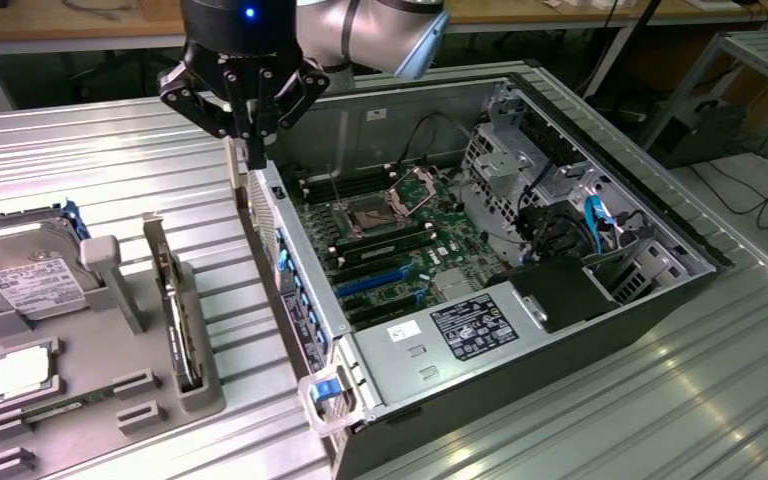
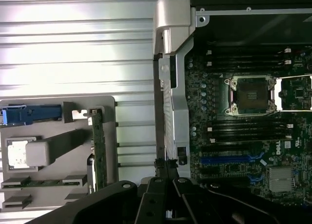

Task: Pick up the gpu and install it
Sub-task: 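Reach for the gpu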

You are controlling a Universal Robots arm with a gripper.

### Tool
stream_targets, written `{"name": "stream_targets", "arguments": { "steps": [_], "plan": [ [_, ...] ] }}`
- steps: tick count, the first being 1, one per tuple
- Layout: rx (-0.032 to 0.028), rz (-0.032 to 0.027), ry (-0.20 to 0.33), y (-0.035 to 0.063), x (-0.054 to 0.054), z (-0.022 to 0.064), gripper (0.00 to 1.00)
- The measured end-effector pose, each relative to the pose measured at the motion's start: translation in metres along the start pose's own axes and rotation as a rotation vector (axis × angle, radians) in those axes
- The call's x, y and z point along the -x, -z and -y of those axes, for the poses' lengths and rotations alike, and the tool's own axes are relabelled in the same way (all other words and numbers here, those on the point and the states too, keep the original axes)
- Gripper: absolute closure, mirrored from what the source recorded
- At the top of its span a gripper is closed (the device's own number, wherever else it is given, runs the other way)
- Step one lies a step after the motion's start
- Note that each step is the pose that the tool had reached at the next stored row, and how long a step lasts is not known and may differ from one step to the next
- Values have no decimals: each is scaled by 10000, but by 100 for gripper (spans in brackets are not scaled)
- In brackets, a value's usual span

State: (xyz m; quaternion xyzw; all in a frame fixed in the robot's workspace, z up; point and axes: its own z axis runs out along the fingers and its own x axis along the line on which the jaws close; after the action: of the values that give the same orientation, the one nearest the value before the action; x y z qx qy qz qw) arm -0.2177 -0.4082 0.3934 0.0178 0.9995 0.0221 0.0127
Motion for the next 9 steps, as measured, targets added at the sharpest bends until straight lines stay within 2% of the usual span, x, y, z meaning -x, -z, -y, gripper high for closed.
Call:
{"name": "stream_targets", "arguments": {
  "steps": [9],
  "plan": [
    [2, -1, 40, 5, -185, 74, 89]
  ]
}}
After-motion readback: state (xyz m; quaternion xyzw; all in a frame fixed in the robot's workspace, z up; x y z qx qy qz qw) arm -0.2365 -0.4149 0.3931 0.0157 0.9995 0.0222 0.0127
